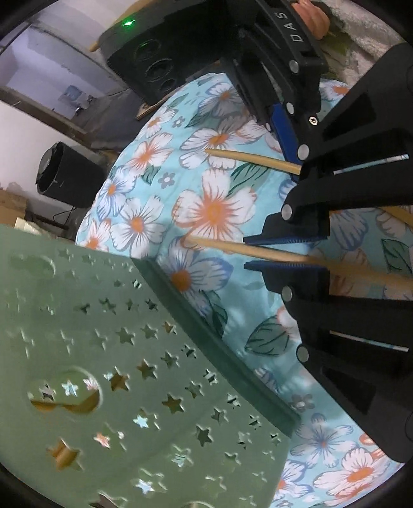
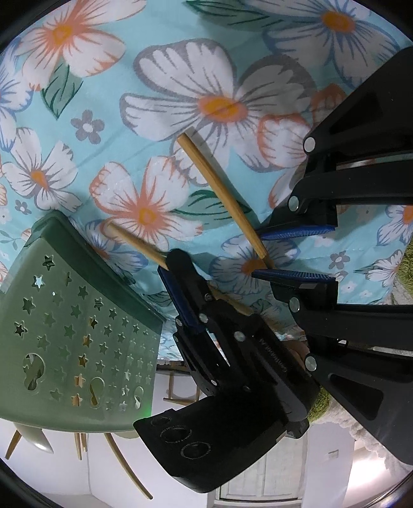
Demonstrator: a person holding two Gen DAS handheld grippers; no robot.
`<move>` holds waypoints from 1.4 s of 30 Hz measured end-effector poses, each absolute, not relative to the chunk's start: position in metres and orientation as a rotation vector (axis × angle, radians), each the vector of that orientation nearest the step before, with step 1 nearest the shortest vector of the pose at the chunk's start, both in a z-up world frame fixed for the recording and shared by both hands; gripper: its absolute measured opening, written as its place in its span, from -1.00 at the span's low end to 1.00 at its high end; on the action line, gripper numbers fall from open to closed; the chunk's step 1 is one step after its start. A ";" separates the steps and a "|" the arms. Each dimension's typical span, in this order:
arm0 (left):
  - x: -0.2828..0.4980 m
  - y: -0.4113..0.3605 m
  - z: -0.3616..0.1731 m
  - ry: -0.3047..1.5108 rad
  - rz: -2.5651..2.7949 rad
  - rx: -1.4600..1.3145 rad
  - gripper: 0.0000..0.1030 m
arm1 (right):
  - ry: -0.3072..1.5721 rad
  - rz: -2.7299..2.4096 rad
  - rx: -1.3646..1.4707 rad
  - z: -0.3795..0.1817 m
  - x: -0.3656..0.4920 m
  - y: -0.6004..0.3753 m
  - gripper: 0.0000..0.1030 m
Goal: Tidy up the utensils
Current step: 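Grasp the other bamboo chopstick with the left tool while the right tool grasps its chopstick, then lift both chopsticks upright above the green holder with both tools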
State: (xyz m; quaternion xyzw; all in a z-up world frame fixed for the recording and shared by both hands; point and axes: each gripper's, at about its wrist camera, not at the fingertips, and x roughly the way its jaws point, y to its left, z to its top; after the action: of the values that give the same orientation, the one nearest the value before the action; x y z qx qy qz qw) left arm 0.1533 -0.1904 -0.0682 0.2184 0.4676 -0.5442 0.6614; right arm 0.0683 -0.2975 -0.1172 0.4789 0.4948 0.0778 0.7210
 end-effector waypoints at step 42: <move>0.157 -0.057 0.197 0.301 -0.963 -0.223 -0.90 | 0.812 0.077 0.543 0.012 0.046 -0.275 -0.81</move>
State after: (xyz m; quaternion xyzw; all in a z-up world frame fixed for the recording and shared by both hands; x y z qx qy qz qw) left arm 0.1571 -0.0566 0.1968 -0.1068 0.1439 -0.4602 0.8695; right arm 0.0456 -0.2748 0.0125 0.2606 0.3898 0.0372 0.8825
